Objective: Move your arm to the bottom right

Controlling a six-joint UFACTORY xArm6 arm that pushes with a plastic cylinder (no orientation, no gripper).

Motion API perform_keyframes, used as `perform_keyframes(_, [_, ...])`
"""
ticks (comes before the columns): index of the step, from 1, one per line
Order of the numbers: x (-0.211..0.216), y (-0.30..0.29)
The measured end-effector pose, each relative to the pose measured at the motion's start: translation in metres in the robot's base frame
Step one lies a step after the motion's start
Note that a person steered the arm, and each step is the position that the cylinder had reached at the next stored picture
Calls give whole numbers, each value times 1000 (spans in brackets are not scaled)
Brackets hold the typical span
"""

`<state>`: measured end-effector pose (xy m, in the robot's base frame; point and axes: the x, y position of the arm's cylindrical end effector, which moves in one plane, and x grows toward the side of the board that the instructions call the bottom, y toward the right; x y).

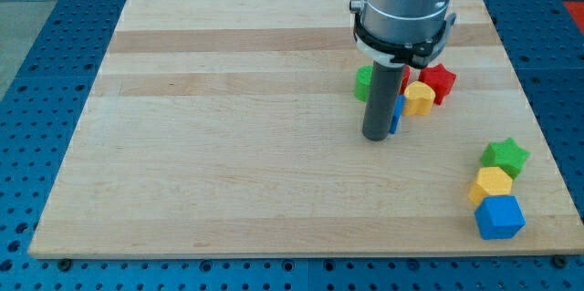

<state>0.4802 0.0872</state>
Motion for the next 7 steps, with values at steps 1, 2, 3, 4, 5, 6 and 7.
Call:
perform_keyframes(1, [1,-11])
perform_keyframes(2, [41,-12])
perform_keyframes(3, [137,-13])
perform_keyframes(4, [139,-2])
perform_keyframes(5, [137,2])
perform_keyframes(6, [139,23])
perform_keyframes(7, [139,38])
